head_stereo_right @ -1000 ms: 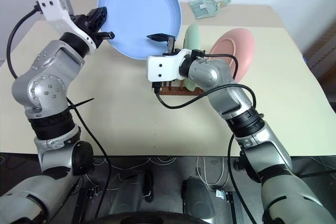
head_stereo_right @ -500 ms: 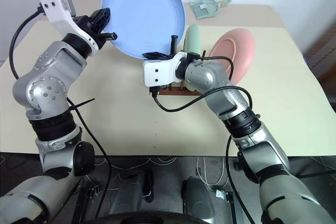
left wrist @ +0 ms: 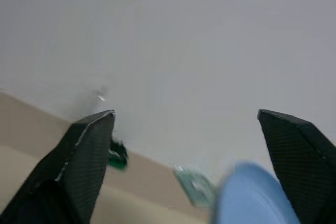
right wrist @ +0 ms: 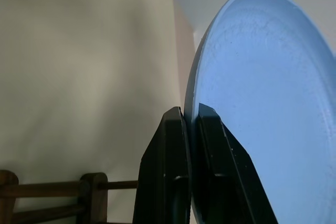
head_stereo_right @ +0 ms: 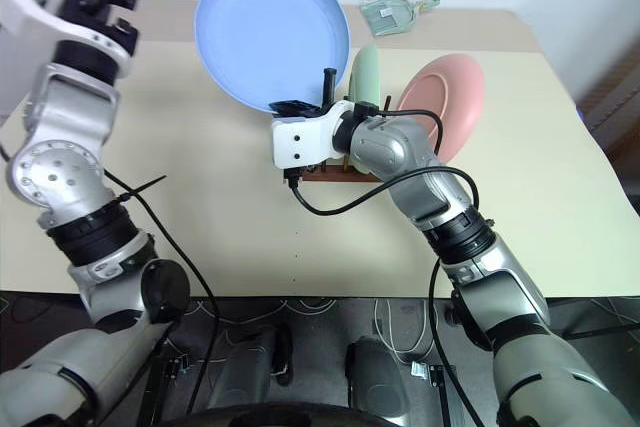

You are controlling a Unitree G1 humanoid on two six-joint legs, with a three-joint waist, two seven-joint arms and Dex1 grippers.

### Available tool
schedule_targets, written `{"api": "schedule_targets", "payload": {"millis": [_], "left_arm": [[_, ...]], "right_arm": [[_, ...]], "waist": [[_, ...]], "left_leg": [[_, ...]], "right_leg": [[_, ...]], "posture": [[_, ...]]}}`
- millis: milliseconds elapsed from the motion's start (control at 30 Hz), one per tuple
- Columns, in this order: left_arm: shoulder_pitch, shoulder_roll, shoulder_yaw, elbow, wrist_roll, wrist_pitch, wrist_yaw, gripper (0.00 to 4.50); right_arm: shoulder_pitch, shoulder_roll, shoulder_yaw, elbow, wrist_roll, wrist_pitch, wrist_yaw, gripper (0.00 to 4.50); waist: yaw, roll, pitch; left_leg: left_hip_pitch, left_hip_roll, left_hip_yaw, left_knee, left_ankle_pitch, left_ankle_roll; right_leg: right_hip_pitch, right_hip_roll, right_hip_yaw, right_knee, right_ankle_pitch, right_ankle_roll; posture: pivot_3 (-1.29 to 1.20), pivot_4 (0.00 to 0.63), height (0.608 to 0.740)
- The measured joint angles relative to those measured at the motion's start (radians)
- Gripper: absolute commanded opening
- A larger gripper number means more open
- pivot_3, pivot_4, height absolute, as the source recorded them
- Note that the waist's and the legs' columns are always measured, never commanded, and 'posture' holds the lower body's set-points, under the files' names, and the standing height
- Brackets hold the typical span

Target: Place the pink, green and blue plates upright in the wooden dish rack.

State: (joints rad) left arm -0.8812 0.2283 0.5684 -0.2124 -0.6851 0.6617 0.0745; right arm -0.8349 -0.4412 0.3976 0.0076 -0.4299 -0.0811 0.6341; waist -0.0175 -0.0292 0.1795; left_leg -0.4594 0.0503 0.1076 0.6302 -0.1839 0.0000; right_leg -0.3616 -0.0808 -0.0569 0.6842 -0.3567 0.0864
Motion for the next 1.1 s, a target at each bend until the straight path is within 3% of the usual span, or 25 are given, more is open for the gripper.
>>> {"api": "schedule_targets", "payload": {"millis": [167, 400, 567, 733, 933, 1100], "left_arm": [[0.108, 0.196, 0.002, 0.066, 0.041, -0.058, -0.127, 4.46], [0.411, 0.326, -0.133, 0.084, 0.098, -0.111, -0.419, 4.46], [0.518, 0.332, -0.289, 0.035, 0.168, -0.183, -0.547, 4.46], [0.550, 0.303, -0.391, 0.009, 0.195, -0.221, -0.614, 4.46], [0.569, 0.292, -0.443, 0.004, 0.197, -0.230, -0.694, 4.46], [0.574, 0.305, -0.463, 0.006, 0.197, -0.232, -0.766, 4.46]], "right_arm": [[-0.006, 0.042, -0.035, 0.007, 0.046, -0.007, -0.018, 0.00], [-0.022, 0.187, -0.186, -0.116, 0.320, 0.168, -0.015, 0.00], [0.008, 0.277, -0.279, -0.302, 0.566, 0.433, -0.030, 0.00], [0.079, 0.382, -0.351, -0.421, 0.778, 0.698, -0.137, 0.00], [0.164, 0.488, -0.448, -0.484, 0.975, 0.942, -0.317, 0.00], [0.166, 0.513, -0.544, -0.483, 1.087, 1.008, -0.422, 0.00]], "waist": [[-0.003, 0.000, 0.000], [0.004, 0.000, 0.000], [0.003, 0.000, 0.000], [-0.003, 0.001, 0.000], [-0.002, 0.002, -0.001], [-0.001, 0.002, 0.000]], "left_leg": [[0.001, 0.000, 0.001, -0.001, 0.000, 0.000], [0.000, 0.000, 0.000, -0.001, 0.000, 0.000], [0.000, 0.000, 0.000, -0.003, 0.000, 0.000], [0.000, 0.000, 0.000, -0.003, 0.000, 0.000], [0.000, 0.000, 0.000, -0.004, 0.000, 0.000], [0.000, 0.000, 0.001, -0.004, 0.000, 0.000]], "right_leg": [[0.000, 0.001, 0.000, 0.000, 0.000, 0.000], [0.000, 0.001, 0.000, 0.000, 0.000, 0.000], [0.000, -0.001, 0.000, 0.000, 0.000, 0.000], [-0.001, -0.001, 0.000, 0.001, 0.000, -0.001], [-0.002, -0.001, 0.000, 0.001, 0.000, -0.001], [-0.002, -0.001, 0.000, 0.001, 0.000, -0.001]], "posture": [[0.00, 0.150, 0.732], [0.00, 0.150, 0.732], [0.00, 0.150, 0.732], [0.00, 0.150, 0.732], [0.00, 0.150, 0.732], [0.00, 0.150, 0.732]]}}
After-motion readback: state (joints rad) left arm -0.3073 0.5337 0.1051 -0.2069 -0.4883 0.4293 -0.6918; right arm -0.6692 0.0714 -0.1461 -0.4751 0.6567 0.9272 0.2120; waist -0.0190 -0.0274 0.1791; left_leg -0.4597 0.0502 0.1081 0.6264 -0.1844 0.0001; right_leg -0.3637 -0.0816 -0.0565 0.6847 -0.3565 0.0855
